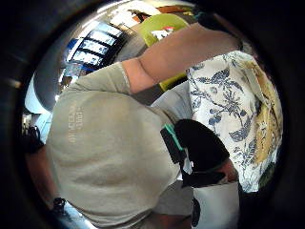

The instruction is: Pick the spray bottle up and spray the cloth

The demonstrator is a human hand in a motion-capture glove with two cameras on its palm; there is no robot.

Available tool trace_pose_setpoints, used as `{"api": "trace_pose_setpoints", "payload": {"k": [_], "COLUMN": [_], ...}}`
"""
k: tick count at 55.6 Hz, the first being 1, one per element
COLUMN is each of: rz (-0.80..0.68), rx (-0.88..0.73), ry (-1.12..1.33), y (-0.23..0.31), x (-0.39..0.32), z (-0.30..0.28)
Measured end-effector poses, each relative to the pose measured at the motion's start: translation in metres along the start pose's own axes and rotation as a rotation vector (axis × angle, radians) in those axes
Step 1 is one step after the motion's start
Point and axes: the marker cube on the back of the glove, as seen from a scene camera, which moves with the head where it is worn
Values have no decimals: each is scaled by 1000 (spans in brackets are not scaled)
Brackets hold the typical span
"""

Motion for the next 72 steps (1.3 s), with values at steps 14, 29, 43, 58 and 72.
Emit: {"api": "trace_pose_setpoints", "payload": {"k": [14, 29, 43, 58, 72], "rz": [1, 0, 43, 260, 422], "rx": [14, 15, 28, 69, 142], "ry": [-14, -20, -20, -70, -104], "y": [5, 9, 20, 83, 136], "x": [0, 1, 6, 39, 59], "z": [0, 0, 0, 13, 14]}}
